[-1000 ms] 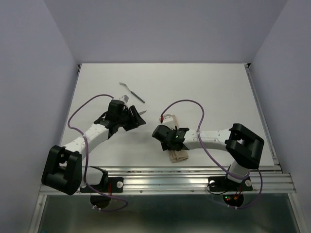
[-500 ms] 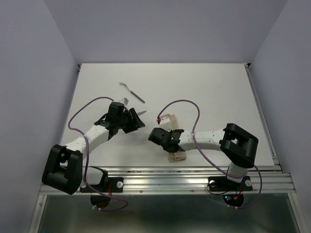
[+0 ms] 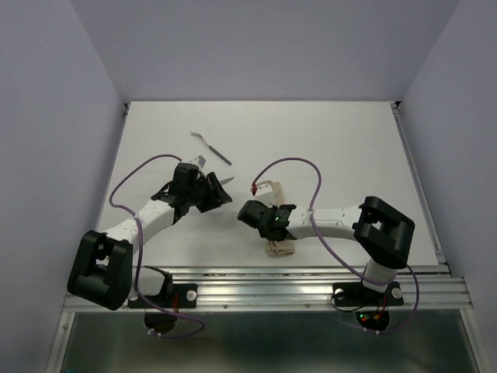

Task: Fold the napkin into a case and place the utensils inside
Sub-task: Rotate the smaller rectangle-folded napkin at the center of the board.

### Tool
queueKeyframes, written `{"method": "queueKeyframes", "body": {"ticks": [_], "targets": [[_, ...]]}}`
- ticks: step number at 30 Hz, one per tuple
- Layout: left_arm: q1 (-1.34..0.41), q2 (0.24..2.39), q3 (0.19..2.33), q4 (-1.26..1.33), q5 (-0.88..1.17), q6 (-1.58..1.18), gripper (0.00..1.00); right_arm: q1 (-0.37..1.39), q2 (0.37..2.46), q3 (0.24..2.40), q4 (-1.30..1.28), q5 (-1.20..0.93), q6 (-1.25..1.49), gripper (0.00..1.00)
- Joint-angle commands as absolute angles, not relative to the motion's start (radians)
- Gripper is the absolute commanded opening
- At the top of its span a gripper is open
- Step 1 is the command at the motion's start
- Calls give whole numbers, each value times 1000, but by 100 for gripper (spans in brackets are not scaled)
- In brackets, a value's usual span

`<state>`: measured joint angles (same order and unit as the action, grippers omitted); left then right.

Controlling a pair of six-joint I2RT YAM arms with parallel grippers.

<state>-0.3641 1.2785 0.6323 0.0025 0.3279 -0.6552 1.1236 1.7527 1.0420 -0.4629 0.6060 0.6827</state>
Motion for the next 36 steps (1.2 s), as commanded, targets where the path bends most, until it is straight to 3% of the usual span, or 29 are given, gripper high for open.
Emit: {"method": "queueKeyframes", "body": {"ticks": [1,13,26,36], "targets": [[-351,1249,629,5,316,-638,59,1062,1672,1055,-315,537,635,1],[-324,1212,641,-41,298,-623,59,904,1638,997,47,229,577,1],[-301,1190,655,-84,270,-604,59,862,1672,989,262,8,650,1],[-288,1193,667,-100,267,-592,59,697,1683,825,477,-253,756,1]]}}
